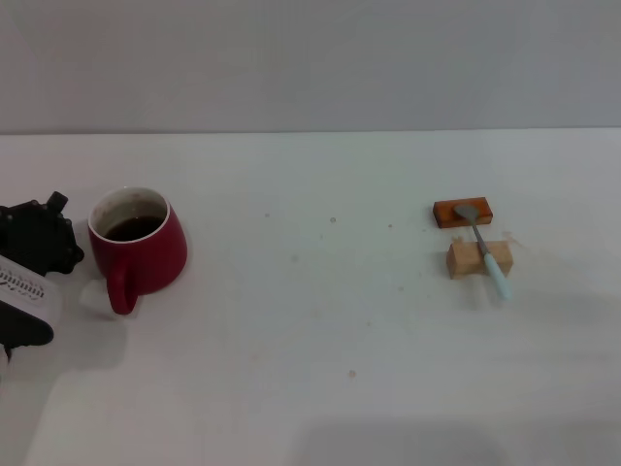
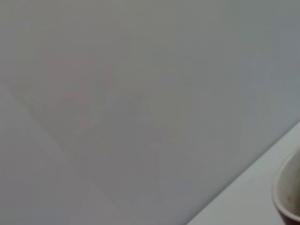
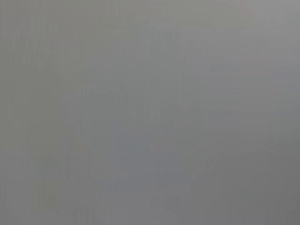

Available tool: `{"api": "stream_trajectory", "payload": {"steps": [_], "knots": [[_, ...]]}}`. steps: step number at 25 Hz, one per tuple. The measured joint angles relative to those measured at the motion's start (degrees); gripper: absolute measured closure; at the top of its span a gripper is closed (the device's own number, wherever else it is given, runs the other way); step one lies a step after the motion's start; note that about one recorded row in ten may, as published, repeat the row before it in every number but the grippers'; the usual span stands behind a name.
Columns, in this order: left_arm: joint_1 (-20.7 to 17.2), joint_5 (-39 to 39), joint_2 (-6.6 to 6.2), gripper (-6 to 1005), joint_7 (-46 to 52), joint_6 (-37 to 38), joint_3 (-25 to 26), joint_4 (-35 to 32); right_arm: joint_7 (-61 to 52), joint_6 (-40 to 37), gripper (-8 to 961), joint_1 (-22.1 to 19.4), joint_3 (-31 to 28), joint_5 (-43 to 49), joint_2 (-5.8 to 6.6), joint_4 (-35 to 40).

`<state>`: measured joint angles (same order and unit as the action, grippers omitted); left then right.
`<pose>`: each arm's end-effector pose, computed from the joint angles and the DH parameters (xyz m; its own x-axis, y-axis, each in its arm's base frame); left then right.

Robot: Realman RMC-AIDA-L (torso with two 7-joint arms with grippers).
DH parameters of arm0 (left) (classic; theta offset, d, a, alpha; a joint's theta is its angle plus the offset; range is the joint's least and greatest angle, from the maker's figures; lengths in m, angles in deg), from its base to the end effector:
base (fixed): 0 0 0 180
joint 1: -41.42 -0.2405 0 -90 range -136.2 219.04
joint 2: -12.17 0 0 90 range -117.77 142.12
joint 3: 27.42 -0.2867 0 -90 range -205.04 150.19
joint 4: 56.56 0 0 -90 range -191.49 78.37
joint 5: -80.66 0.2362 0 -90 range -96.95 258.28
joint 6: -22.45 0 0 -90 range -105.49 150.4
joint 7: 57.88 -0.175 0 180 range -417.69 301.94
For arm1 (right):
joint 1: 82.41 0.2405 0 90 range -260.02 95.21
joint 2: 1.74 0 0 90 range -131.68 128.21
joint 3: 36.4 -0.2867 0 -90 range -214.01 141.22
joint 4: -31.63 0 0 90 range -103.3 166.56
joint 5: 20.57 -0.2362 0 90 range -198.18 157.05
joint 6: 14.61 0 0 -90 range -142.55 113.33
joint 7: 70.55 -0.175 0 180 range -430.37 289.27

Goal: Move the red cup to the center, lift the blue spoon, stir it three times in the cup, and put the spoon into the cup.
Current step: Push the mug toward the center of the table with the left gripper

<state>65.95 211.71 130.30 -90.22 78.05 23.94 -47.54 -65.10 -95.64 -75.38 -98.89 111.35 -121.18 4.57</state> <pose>-0.4053 0.3852 -0.0492 0.9964 0.0653 0.0539 0.0623 -0.1343 -0.9890 0.3792 0.3056 0.0198 0.7083 0.3241 -0.6271 -0.7010 0.2186 -0.6788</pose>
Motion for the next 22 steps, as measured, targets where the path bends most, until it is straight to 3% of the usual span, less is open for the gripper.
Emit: {"api": "stream_trajectory", "payload": {"steps": [22], "knots": [[0.61, 0.01, 0.03, 1002, 0.00, 1.55, -11.86, -0.26, 0.00, 0.00, 240, -0.24, 0.56, 0.00, -0.09, 0.00]]}}
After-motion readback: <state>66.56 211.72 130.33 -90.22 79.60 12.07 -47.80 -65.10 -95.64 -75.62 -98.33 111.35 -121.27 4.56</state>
